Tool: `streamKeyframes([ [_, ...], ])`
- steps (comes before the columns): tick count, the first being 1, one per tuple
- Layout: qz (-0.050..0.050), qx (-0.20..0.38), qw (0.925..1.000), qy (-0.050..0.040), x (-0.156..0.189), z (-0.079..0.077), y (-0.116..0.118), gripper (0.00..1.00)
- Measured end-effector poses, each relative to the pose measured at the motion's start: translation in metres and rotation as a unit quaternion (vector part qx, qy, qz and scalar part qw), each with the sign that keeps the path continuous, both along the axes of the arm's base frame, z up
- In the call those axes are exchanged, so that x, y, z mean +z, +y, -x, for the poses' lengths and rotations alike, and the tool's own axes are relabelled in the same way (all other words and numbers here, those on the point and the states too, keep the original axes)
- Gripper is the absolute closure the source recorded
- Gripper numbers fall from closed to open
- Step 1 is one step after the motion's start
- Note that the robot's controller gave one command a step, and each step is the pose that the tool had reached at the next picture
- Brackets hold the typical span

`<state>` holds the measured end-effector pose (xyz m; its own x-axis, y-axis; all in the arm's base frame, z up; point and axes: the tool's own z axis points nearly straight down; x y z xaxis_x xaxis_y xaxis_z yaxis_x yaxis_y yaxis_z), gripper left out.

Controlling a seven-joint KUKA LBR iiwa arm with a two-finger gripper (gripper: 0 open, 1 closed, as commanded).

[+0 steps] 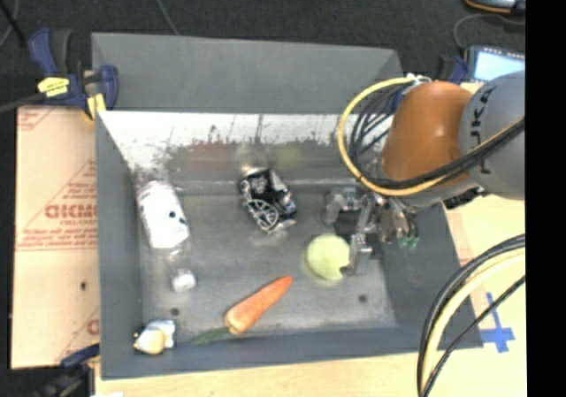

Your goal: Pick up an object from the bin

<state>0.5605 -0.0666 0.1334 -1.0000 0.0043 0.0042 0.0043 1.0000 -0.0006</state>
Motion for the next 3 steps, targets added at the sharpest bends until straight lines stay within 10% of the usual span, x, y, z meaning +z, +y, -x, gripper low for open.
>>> streamKeyframes([
  [3,0.001,0.143,0.9897,-0.0052,-0.055,0.005,-0.002,0.0],
])
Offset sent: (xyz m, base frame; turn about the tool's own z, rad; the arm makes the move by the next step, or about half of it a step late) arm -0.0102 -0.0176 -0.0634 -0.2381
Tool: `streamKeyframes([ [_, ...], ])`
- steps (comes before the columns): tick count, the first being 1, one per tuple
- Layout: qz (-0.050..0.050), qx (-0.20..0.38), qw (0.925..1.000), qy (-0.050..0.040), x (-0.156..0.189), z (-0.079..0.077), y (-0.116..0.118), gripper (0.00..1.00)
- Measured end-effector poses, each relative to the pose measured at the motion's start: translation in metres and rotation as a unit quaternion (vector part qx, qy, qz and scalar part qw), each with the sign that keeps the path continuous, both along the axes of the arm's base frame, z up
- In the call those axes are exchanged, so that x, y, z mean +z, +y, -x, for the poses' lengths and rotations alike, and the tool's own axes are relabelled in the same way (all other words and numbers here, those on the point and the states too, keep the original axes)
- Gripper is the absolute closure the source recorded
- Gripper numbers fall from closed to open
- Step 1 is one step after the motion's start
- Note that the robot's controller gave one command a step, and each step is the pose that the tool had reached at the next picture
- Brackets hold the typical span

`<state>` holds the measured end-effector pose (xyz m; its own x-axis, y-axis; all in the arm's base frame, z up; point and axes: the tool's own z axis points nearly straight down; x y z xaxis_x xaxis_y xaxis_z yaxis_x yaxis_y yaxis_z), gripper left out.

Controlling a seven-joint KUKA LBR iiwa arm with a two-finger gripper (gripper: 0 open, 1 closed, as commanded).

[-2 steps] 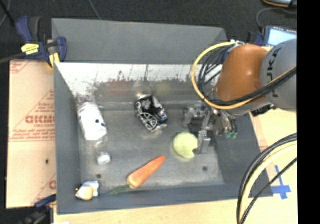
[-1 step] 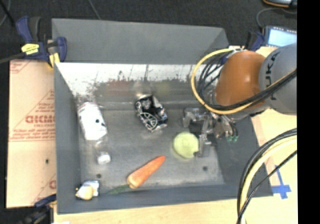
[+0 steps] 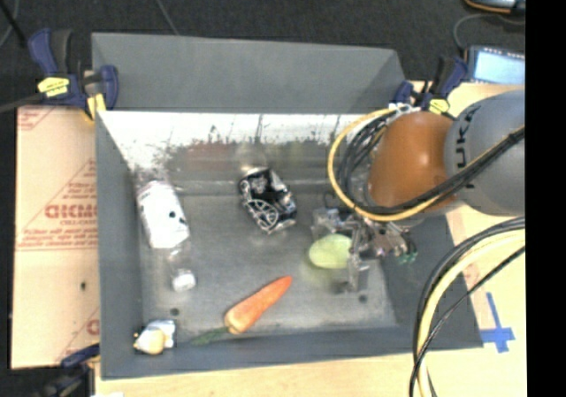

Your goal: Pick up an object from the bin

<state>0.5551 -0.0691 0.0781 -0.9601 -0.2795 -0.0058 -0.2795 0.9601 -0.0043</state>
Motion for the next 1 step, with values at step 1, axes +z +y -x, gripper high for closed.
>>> streamKeyframes([
  [1,0.001,0.062,0.998,-0.0041,-0.0165,-0.002,0.0018,1.0],
])
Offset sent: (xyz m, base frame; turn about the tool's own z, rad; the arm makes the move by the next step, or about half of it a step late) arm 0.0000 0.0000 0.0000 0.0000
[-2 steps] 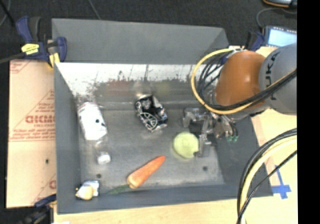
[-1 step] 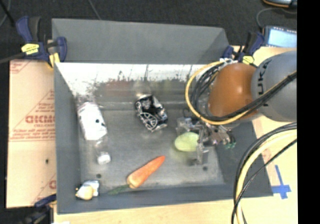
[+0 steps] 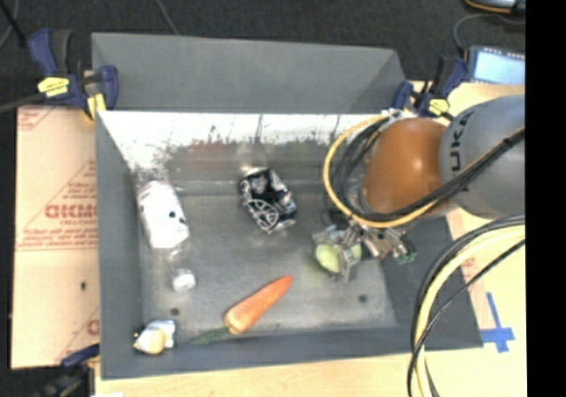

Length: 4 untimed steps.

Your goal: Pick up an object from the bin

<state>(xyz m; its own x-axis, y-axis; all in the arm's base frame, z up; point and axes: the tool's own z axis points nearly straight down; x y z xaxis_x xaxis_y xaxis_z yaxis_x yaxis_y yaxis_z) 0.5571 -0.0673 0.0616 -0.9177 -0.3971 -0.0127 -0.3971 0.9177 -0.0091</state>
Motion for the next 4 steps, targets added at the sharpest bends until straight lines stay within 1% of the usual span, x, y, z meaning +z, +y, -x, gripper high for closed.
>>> streamKeyframes([
  [1,0.0,0.034,0.9994,-0.001,0.009,-0.0004,0.0011,1.0],
  [4,0.0,0.034,0.9994,-0.001,0.009,-0.0004,0.001,1.0],
])
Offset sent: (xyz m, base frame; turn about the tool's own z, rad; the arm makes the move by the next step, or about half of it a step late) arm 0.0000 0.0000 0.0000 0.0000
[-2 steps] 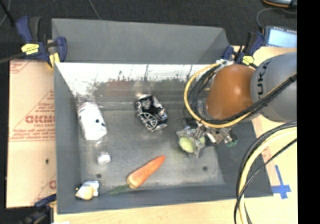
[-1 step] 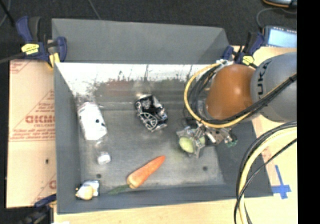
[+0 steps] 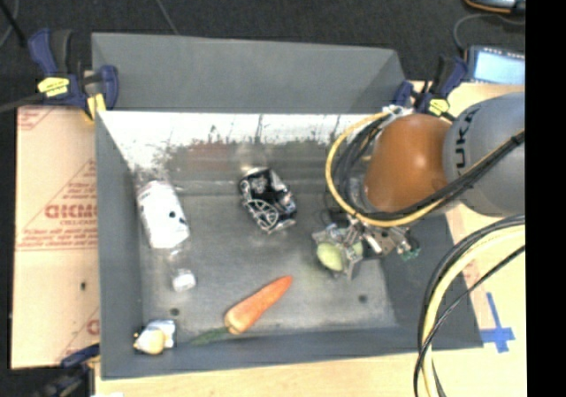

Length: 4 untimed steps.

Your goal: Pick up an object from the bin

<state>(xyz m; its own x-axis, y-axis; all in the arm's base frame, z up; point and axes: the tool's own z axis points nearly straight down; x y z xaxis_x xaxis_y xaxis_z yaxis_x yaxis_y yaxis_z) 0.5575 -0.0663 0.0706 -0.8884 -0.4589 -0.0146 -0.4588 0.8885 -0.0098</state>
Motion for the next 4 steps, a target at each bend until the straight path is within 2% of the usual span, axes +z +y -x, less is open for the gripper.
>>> streamKeyframes([
  [3,0.0,0.0,1.0,0.0,0.0,0.0,0.0,1.0],
  [4,0.0,0.036,0.9993,-0.0011,0.0,0.01,0.039,1.0],
])
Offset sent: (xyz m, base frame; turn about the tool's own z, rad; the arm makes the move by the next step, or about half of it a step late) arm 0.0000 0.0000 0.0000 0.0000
